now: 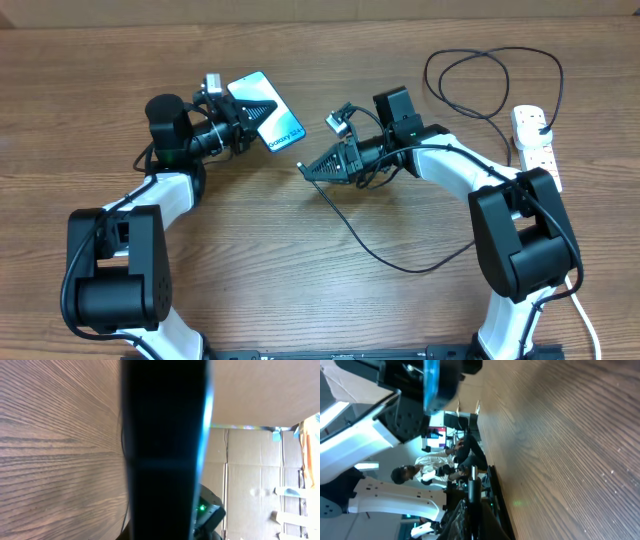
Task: Plug charger to phone and switch on socket
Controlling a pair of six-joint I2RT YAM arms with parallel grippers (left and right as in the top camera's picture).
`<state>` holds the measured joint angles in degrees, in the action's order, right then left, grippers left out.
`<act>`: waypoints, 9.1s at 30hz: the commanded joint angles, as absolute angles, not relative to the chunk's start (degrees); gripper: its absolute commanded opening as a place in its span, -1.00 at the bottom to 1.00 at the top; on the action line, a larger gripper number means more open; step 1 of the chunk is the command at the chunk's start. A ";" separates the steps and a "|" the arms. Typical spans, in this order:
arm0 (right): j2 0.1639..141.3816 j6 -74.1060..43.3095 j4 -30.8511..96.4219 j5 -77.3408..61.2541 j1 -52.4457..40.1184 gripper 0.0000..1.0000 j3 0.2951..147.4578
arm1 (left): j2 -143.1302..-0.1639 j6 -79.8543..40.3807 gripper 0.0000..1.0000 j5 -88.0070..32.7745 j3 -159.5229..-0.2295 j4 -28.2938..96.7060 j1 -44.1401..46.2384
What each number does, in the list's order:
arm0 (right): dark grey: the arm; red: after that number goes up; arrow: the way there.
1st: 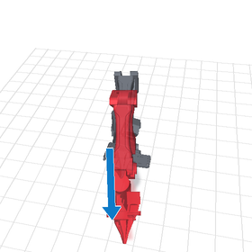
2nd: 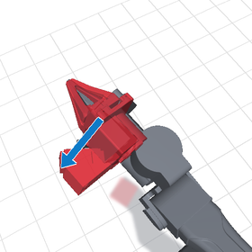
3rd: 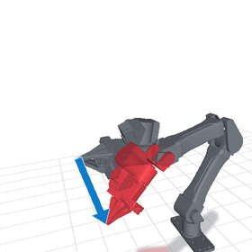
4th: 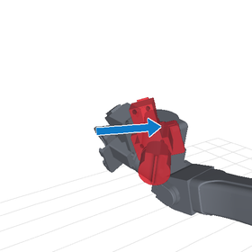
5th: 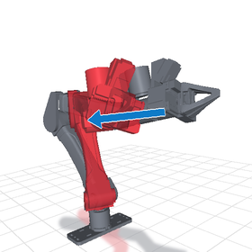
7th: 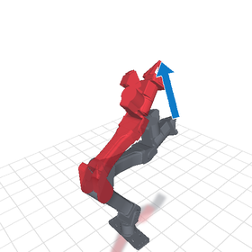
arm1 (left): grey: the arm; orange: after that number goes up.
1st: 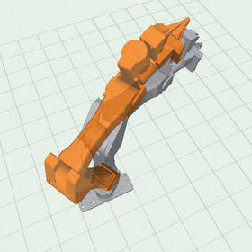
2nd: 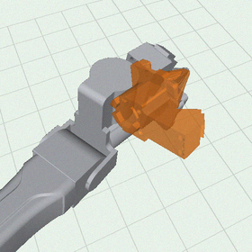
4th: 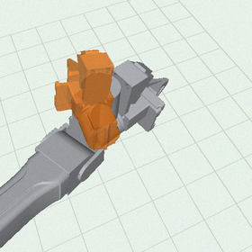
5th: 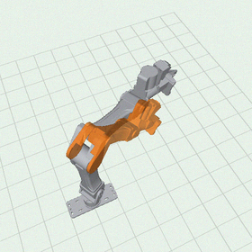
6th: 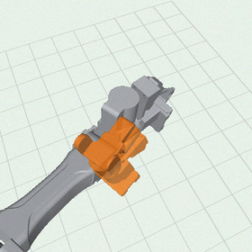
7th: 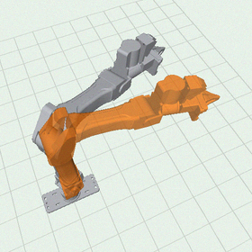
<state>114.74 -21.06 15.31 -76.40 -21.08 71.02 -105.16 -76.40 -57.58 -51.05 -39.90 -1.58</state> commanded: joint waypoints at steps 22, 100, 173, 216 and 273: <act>112.95 -36.25 0.03 -77.10 -20.86 -0.92 70.54 | -104.62 -78.98 -0.91 -56.99 -51.88 -40.36 -0.10; 112.95 -43.55 -5.15 -71.64 -20.82 -0.92 70.54 | -104.62 -79.29 -0.91 -58.11 -51.88 -40.36 0.08; 112.95 -45.43 -5.96 -71.85 -20.88 -0.92 70.54 | -104.62 -81.49 -0.91 -56.73 -51.88 -40.42 0.43; 112.95 -54.26 -12.36 -67.18 -21.08 -0.92 70.54 | -104.62 -84.90 -0.91 -54.94 -51.88 -46.50 1.85; 112.92 -54.48 -13.26 -72.10 -20.99 -0.92 70.54 | -104.62 -82.56 -0.91 -50.83 -51.88 -41.87 -0.60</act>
